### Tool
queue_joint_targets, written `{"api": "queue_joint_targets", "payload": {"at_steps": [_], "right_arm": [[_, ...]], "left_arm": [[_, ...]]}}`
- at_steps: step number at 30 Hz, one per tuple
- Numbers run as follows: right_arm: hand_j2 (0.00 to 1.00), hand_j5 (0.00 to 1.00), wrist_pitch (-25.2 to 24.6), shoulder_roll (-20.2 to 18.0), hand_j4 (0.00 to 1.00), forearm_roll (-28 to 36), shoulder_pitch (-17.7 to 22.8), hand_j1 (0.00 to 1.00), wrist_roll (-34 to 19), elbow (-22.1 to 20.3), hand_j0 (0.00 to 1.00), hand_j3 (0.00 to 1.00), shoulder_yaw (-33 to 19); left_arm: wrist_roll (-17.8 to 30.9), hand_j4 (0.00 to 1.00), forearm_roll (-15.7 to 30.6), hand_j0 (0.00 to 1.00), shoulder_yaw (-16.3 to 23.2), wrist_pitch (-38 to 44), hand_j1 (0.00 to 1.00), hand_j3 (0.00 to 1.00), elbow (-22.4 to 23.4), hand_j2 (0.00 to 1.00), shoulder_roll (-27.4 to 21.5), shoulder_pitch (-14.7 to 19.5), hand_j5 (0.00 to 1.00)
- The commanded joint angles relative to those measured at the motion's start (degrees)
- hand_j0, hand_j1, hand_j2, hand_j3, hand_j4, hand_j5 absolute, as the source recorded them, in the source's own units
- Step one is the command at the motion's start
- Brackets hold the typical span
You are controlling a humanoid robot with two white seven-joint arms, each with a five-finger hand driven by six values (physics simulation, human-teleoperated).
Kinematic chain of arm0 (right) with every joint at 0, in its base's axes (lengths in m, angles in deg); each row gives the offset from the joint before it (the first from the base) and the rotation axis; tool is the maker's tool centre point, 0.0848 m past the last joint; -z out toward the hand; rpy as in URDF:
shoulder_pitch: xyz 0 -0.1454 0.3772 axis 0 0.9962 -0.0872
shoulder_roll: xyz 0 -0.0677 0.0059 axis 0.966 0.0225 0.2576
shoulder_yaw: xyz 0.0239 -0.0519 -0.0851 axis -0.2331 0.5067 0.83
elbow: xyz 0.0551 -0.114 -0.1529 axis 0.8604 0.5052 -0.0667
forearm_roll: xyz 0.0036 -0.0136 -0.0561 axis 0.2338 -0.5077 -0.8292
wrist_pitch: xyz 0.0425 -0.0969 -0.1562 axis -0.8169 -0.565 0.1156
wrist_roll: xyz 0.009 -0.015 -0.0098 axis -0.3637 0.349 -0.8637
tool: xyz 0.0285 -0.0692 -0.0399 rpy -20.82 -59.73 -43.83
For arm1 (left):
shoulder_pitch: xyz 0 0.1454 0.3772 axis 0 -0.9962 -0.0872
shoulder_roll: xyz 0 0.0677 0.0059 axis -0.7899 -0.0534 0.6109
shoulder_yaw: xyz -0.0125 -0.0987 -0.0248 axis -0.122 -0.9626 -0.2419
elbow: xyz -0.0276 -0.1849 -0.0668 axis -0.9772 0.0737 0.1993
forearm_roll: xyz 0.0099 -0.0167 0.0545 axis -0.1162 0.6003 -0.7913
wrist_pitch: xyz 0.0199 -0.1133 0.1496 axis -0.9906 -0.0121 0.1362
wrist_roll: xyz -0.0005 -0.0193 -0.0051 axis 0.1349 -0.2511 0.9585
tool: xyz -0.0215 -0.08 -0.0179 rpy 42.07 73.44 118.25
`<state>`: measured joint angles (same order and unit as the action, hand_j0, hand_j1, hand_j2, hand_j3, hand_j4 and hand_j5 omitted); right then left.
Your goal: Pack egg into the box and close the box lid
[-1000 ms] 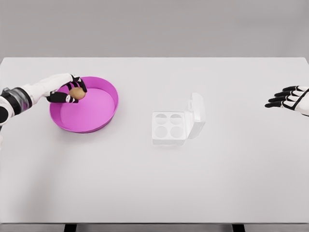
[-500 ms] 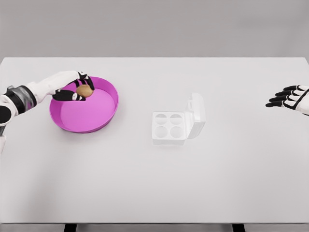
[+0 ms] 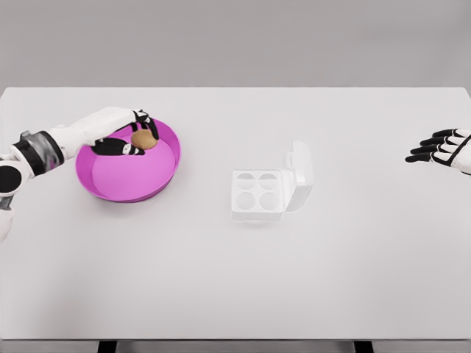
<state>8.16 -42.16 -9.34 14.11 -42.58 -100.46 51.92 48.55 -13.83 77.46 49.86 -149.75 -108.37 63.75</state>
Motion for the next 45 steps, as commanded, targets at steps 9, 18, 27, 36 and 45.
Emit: {"api": "queue_joint_targets", "payload": {"at_steps": [9,18,27,36,45], "right_arm": [[1.00,1.00,-0.2,-0.1,1.00,0.3,0.0,1.00,0.0,0.0,1.00,1.00,0.0],[1.00,1.00,-0.2,-1.3,1.00,0.4,0.3,1.00,0.0,0.0,1.00,1.00,-0.2],[1.00,1.00,-0.2,-1.0,1.00,0.2,0.0,1.00,0.0,0.0,1.00,1.00,2.0],[1.00,1.00,-0.2,-0.9,1.00,-0.3,-0.5,1.00,0.0,0.0,1.00,1.00,5.7],[1.00,1.00,-0.2,7.4,1.00,-3.3,-9.9,1.00,0.0,3.2,1.00,1.00,15.3]], "left_arm": [[0.0,0.44,0.7,0.44,0.7,-0.2,0.44,0.44,-3.2,0.44,1.1,-0.9,0.44],[0.0,0.44,0.7,0.44,2.7,-0.2,0.44,0.44,-5.3,0.44,2.9,-1.0,0.44],[0.0,0.44,0.8,0.44,4.0,-0.2,0.44,0.44,-7.6,0.44,3.8,-1.3,0.44],[0.0,0.44,0.7,0.44,7.3,-0.3,0.44,0.44,-9.3,0.44,6.4,-1.2,0.44],[0.0,0.44,0.6,0.44,9.5,-0.3,0.44,0.44,-9.3,0.44,8.7,-1.1,0.44]]}}
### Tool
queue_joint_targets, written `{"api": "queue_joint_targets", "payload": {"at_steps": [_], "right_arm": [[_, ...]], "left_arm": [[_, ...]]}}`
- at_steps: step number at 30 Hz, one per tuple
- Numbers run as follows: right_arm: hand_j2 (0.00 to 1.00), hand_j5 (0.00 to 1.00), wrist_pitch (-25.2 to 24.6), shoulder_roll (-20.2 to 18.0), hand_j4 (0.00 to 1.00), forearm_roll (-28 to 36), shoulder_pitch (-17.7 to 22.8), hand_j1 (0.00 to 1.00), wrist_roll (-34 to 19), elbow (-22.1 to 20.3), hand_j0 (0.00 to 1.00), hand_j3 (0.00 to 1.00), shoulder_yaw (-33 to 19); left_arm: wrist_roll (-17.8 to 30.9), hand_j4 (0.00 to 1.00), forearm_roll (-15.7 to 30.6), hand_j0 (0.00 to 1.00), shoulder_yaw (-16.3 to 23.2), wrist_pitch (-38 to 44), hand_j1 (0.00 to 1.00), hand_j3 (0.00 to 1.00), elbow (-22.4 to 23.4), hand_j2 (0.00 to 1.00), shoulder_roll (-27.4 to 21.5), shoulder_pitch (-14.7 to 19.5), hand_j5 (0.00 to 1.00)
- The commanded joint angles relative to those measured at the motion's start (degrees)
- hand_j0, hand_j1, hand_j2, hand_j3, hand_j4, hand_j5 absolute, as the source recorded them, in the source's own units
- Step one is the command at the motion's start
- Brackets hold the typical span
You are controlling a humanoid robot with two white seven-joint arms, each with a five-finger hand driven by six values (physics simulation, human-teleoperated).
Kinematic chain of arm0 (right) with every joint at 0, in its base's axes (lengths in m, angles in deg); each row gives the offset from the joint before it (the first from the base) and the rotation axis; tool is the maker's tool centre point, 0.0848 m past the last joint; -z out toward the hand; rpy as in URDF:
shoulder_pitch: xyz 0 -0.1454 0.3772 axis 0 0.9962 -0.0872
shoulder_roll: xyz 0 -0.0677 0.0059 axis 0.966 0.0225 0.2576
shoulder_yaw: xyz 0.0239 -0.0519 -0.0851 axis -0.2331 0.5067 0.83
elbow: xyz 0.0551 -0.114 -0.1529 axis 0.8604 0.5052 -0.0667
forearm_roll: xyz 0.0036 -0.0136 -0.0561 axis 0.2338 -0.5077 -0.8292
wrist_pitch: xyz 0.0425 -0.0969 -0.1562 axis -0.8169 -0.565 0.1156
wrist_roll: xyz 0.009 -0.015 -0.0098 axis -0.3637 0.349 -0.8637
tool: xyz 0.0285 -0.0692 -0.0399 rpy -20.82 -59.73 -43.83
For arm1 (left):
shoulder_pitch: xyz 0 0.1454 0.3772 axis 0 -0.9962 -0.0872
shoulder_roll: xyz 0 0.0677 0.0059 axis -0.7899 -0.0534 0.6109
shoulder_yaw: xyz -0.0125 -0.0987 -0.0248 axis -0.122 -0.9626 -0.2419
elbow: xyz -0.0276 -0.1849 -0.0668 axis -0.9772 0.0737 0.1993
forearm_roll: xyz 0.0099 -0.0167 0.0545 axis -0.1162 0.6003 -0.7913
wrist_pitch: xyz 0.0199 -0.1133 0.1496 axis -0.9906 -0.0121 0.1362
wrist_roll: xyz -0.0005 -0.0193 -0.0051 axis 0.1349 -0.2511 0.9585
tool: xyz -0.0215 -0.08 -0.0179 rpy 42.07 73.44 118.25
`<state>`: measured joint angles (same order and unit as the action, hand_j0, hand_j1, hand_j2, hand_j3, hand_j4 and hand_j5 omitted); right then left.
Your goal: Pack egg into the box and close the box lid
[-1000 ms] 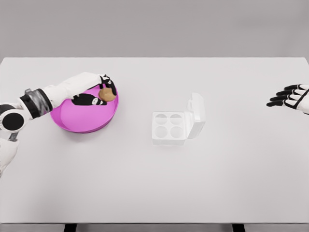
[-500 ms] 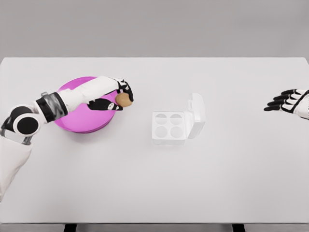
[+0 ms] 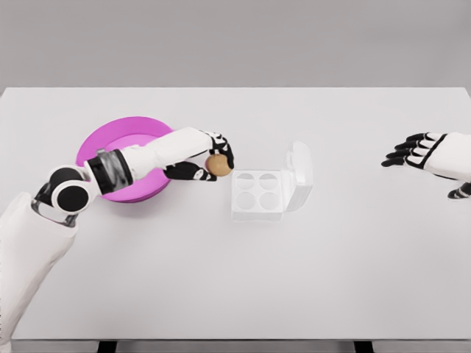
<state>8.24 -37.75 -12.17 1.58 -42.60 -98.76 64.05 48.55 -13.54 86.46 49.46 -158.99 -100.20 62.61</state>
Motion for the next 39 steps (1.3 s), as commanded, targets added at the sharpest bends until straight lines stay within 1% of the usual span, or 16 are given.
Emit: {"api": "queue_joint_targets", "payload": {"at_steps": [1,4,8,10,12,13,15,17,19,20,23,24,25,28,36,39], "right_arm": [[1.00,1.00,-0.2,3.2,1.00,-0.5,-0.7,1.00,0.0,1.9,1.00,1.00,6.5],[1.00,1.00,-0.2,2.9,1.00,-0.5,-1.4,1.00,0.0,3.0,1.00,1.00,7.2],[1.00,1.00,-0.2,4.0,1.00,-0.4,-5.1,1.00,0.0,8.1,1.00,1.00,8.1],[1.00,1.00,-0.2,4.7,1.00,-0.5,-9.4,1.00,0.0,11.0,1.00,1.00,12.0],[1.00,1.00,-0.2,5.5,1.00,-0.5,-11.8,1.00,0.0,12.2,1.00,1.00,14.6],[1.00,1.00,-0.2,5.4,1.00,-0.5,-12.4,1.00,0.0,12.7,1.00,1.00,14.7],[1.00,1.00,-0.2,6.2,1.00,-0.5,-14.5,1.00,0.0,15.7,1.00,1.00,15.7],[1.00,1.00,-0.2,8.3,1.00,-0.6,-19.5,1.00,0.0,20.3,1.00,1.00,19.6],[1.00,1.00,-0.2,9.3,1.00,-0.6,-20.5,1.00,0.0,21.8,1.00,1.00,20.6],[1.00,1.00,-0.2,9.2,1.00,-0.7,-20.5,1.00,0.0,21.4,1.00,1.00,20.7],[1.00,1.00,-0.2,9.1,1.00,-0.7,-20.4,1.00,0.0,20.6,1.00,1.00,23.7],[1.00,1.00,-0.2,9.1,1.00,-0.7,-20.3,1.00,0.0,19.4,1.00,1.00,25.1],[1.00,1.00,-0.2,9.0,1.00,-0.7,-20.0,1.00,0.0,18.2,1.00,1.00,25.1],[1.00,1.00,-0.2,9.1,1.00,-0.7,-19.7,1.00,0.0,18.0,1.00,1.00,26.5],[1.00,1.00,-0.2,9.2,1.00,-0.8,-20.3,1.00,0.0,17.8,1.00,1.00,26.8],[1.00,1.00,-0.2,9.2,1.00,-0.8,-20.3,1.00,0.0,15.3,1.00,1.00,27.6]], "left_arm": [[0.0,0.44,0.3,0.44,0.6,0.1,0.44,0.44,0.0,0.44,0.6,0.0,0.44],[0.0,0.44,0.2,0.44,0.8,0.1,0.44,0.44,0.0,0.44,1.4,0.1,0.44],[0.0,0.44,0.1,0.44,1.3,0.1,0.44,0.44,0.0,0.44,1.5,0.1,0.44],[0.0,0.44,0.1,0.44,1.6,0.1,0.44,0.44,0.1,0.44,2.1,0.1,0.44],[0.0,0.44,0.1,0.44,1.9,0.1,0.44,0.44,0.1,0.44,2.2,0.2,0.44],[0.0,0.44,-0.1,0.44,2.5,0.2,0.44,0.44,0.1,0.44,2.3,0.3,0.44],[0.0,0.44,-0.3,0.44,2.7,0.2,0.44,0.44,0.4,0.44,3.0,0.3,0.44],[0.0,0.44,-0.3,0.44,2.9,0.2,0.44,0.44,0.7,0.44,3.8,0.4,0.44],[0.0,0.44,-0.3,0.44,2.9,0.3,0.44,0.44,0.7,0.44,4.3,0.4,0.44],[0.0,0.44,-0.3,0.44,3.3,0.3,0.44,0.44,0.8,0.44,4.3,0.4,0.44],[0.0,0.44,-0.4,0.44,3.6,0.3,0.44,0.44,1.3,0.44,5.4,0.4,0.44],[0.0,0.44,-0.5,0.44,3.9,0.3,0.44,0.44,1.6,0.44,5.5,0.4,0.44],[0.0,0.44,-0.5,0.44,4.4,0.3,0.44,0.44,1.7,0.44,5.5,0.4,0.44],[0.0,0.45,-0.5,0.45,4.4,0.3,0.45,0.45,1.8,0.45,6.2,0.4,0.45],[0.0,0.46,-0.1,0.46,4.2,0.3,0.46,0.46,2.9,0.46,5.8,0.3,0.46],[0.0,0.47,0.1,0.47,4.2,0.3,0.47,0.47,2.9,0.47,5.6,0.1,0.47]]}}
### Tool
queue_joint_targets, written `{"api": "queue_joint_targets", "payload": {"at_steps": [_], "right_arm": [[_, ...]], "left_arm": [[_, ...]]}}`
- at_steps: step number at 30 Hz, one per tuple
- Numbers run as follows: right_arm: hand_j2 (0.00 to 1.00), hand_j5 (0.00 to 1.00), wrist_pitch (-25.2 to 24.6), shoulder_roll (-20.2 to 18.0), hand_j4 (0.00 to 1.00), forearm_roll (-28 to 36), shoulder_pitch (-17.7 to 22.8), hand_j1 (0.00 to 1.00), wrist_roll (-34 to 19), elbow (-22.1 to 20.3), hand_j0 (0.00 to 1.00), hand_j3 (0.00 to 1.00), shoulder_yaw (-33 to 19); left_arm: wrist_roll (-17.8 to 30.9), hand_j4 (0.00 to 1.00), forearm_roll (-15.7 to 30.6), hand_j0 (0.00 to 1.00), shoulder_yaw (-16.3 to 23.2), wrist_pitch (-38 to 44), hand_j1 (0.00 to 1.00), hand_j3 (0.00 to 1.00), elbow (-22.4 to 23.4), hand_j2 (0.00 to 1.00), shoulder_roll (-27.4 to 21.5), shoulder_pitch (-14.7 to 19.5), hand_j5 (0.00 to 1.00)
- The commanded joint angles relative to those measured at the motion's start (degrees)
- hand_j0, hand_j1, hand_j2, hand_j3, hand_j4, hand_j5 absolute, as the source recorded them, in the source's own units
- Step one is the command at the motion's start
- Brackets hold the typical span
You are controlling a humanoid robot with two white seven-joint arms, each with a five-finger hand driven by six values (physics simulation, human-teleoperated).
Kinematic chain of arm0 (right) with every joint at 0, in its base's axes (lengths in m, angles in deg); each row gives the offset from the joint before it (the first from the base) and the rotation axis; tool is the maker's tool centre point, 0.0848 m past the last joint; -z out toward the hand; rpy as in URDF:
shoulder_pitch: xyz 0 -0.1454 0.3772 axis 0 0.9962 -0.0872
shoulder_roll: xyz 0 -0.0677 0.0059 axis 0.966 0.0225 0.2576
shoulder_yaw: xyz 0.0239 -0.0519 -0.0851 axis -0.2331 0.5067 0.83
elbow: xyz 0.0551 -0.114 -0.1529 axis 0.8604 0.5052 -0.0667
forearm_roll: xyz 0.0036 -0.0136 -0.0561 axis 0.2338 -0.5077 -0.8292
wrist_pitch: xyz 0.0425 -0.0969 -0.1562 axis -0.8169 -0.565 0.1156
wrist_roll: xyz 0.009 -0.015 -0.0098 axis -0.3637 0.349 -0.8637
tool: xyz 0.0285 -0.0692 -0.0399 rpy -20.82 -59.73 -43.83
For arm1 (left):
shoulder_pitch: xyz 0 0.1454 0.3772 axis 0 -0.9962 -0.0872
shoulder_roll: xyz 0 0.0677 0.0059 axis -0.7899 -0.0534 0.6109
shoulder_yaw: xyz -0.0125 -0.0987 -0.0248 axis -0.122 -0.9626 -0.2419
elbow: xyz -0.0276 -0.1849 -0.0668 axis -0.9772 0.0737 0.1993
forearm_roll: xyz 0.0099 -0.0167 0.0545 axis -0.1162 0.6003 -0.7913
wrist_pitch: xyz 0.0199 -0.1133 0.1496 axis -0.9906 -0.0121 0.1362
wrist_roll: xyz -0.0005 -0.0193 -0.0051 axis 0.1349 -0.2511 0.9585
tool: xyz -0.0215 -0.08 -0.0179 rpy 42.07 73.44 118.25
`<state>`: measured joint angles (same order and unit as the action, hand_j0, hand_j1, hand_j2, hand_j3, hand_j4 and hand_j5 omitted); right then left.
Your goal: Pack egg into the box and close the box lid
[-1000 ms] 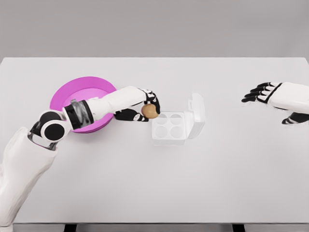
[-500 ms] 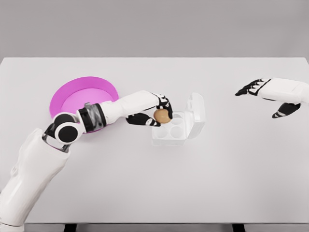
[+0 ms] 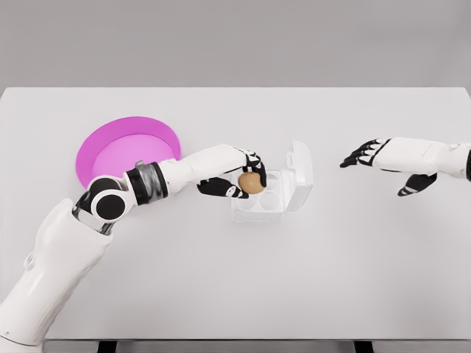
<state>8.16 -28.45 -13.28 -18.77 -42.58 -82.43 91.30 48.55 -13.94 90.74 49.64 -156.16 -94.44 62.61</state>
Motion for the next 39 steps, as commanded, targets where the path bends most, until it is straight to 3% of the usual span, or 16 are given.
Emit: {"api": "queue_joint_targets", "payload": {"at_steps": [1,7,13,18,39], "right_arm": [[1.00,1.00,-0.2,-0.2,1.00,0.3,0.0,1.00,0.0,-3.0,1.00,1.00,0.9],[1.00,1.00,-0.2,-0.2,1.00,0.3,0.0,1.00,0.0,-3.5,1.00,1.00,0.9],[1.00,1.00,-0.2,-0.3,1.00,0.2,0.0,1.00,0.0,-4.7,1.00,1.00,0.9],[1.00,1.00,-0.2,-0.6,1.00,0.2,0.0,1.00,0.0,-4.7,1.00,1.00,0.9],[1.00,1.00,-0.2,-0.6,1.00,0.1,0.0,1.00,0.0,-5.6,1.00,1.00,1.2]], "left_arm": [[0.0,0.47,0.4,0.47,0.0,0.1,0.47,0.47,0.0,0.47,-0.2,0.0,0.47],[0.0,0.48,0.1,0.48,-0.1,0.1,0.48,0.48,0.1,0.48,0.1,-0.1,0.48],[0.0,0.75,0.5,0.75,-0.1,0.1,0.75,0.75,0.0,0.75,0.0,-0.2,0.75],[0.0,0.84,0.6,0.84,-0.1,0.1,0.84,0.84,0.0,0.84,-0.1,-0.2,0.84],[0.0,0.97,0.9,0.97,-1.6,0.1,0.97,0.97,-0.7,0.97,-0.5,-0.1,0.97]]}}
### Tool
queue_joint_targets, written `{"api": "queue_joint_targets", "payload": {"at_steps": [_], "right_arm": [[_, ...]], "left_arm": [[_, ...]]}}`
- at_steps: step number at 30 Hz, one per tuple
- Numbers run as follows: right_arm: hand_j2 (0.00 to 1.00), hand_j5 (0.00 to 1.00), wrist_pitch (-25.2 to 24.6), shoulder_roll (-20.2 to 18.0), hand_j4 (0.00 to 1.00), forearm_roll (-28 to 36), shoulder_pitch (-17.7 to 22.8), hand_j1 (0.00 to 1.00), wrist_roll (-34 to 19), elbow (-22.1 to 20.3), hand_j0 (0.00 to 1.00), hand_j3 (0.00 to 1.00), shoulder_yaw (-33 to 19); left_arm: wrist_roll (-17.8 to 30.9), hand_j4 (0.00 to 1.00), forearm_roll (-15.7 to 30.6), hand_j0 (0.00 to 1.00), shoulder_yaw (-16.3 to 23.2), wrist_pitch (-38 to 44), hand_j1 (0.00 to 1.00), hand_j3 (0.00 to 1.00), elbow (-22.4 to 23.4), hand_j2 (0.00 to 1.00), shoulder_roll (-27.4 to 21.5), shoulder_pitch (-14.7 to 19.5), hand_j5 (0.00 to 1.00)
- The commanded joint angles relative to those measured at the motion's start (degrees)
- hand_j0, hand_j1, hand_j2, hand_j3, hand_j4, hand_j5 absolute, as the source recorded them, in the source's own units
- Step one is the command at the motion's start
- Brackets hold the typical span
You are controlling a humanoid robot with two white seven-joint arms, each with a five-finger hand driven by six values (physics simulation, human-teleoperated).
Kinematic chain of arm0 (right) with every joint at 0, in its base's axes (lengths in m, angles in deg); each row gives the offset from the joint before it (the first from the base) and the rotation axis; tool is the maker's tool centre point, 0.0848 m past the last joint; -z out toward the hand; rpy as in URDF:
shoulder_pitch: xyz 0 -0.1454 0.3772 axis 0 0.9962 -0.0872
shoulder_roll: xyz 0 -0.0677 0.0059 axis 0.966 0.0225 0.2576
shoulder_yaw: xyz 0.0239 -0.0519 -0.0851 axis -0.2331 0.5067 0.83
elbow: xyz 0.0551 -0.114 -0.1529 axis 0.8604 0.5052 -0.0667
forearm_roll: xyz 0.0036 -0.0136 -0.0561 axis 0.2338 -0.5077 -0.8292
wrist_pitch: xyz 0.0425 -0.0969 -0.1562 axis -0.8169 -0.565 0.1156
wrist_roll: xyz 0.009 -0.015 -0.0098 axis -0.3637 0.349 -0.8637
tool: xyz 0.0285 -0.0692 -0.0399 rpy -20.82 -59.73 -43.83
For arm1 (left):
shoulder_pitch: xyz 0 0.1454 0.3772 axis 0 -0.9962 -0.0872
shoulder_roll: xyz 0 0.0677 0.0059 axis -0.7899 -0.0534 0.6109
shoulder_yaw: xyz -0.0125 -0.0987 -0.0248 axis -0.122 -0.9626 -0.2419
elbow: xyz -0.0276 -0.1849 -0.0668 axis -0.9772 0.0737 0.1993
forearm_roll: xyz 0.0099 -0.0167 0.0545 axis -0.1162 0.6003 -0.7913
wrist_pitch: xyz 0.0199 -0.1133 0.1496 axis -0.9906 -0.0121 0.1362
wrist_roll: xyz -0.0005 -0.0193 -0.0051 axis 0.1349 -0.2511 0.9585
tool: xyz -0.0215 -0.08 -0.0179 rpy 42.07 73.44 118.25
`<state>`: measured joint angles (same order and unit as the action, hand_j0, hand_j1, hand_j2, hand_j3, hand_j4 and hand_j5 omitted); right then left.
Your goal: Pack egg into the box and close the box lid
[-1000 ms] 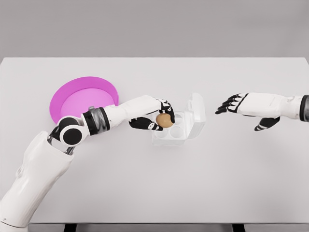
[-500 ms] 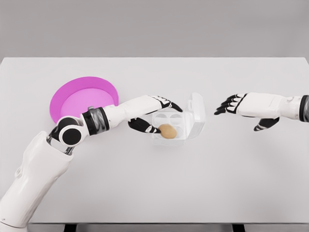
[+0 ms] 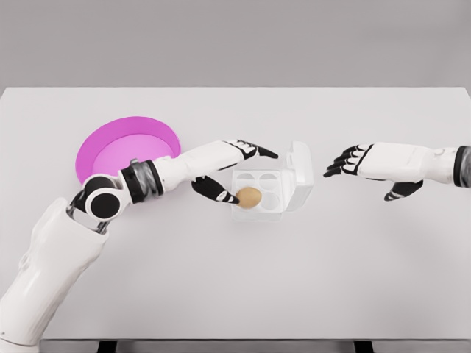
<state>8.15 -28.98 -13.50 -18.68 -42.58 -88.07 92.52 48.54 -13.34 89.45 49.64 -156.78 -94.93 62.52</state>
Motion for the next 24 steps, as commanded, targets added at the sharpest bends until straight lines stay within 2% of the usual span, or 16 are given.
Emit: {"api": "queue_joint_targets", "payload": {"at_steps": [1,3,5,7,9,13,14,16,17,19,20,22,24], "right_arm": [[1.00,1.00,-0.1,-0.1,1.00,0.3,0.0,1.00,0.0,-0.1,1.00,1.00,0.0],[1.00,1.00,-0.1,-0.1,1.00,0.3,0.0,1.00,0.0,-0.1,1.00,1.00,0.0],[1.00,1.00,-0.1,-0.1,1.00,0.3,-0.1,1.00,0.0,-0.1,1.00,1.00,0.3],[1.00,1.00,-0.1,-0.1,1.00,0.3,-0.1,1.00,0.0,-0.1,1.00,1.00,0.3],[1.00,1.00,-0.1,-0.1,1.00,0.3,-0.1,1.00,0.0,-1.1,1.00,1.00,0.3],[1.00,1.00,-0.1,0.1,1.00,0.3,-0.1,1.00,0.0,-2.6,1.00,1.00,0.4],[1.00,1.00,-0.1,0.1,1.00,0.4,-0.1,1.00,0.0,-3.1,1.00,1.00,0.4],[1.00,1.00,-0.1,0.1,1.00,0.3,-0.1,1.00,0.0,-4.1,1.00,1.00,0.4],[1.00,1.00,-0.1,0.2,1.00,0.4,-0.1,1.00,0.0,-4.1,1.00,1.00,0.4],[1.00,1.00,-0.1,0.3,1.00,0.4,-0.1,1.00,0.0,-4.2,1.00,1.00,0.4],[1.00,1.00,-0.1,0.3,1.00,0.4,-0.1,1.00,0.0,-4.7,1.00,1.00,0.4],[1.00,1.00,-0.1,0.3,1.00,0.4,-0.2,1.00,0.0,-6.1,1.00,1.00,0.4],[1.00,1.00,-0.1,0.4,1.00,0.4,-0.2,1.00,0.0,-6.8,1.00,1.00,0.4]], "left_arm": [[0.0,0.98,0.4,0.98,-1.0,0.1,0.98,0.98,-0.2,0.98,0.0,0.0,0.98],[0.0,0.99,0.9,0.99,-2.3,0.1,0.99,0.99,-1.6,0.99,-0.1,-0.1,0.99],[0.0,1.00,3.4,1.00,-4.8,0.1,1.00,1.00,-3.7,1.00,-1.4,-0.1,1.00],[0.0,1.00,9.5,1.00,-6.5,0.0,1.00,1.00,-5.9,1.00,-5.8,0.1,1.00],[0.0,1.00,12.5,1.00,-8.2,-0.4,1.00,1.00,-7.6,1.00,-8.5,0.0,1.00],[0.0,1.00,21.7,1.00,-10.8,-12.6,1.00,1.00,-7.6,1.00,-15.1,-0.3,1.00],[0.0,1.00,24.6,1.00,-10.8,-15.8,1.00,1.00,-7.4,1.00,-17.9,-0.6,1.00],[0.0,1.00,29.7,1.00,-12.0,-17.0,1.00,1.00,-6.9,1.00,-23.1,-3.3,1.00],[0.0,1.00,30.6,1.00,-12.7,-17.0,1.00,1.00,-6.6,1.00,-24.6,-5.3,1.00],[0.0,1.00,30.8,1.00,-17.4,-17.0,1.00,1.00,-3.2,1.00,-25.4,-9.7,1.00],[0.0,1.00,30.8,1.00,-19.7,-17.0,1.00,1.00,0.1,1.00,-25.4,-11.0,1.00],[0.0,1.00,30.8,1.00,-22.7,-17.0,1.00,1.00,5.9,1.00,-25.3,-11.4,1.00],[0.0,1.00,30.7,1.00,-24.1,-17.0,1.00,1.00,7.4,1.00,-25.3,-11.6,1.00]]}}
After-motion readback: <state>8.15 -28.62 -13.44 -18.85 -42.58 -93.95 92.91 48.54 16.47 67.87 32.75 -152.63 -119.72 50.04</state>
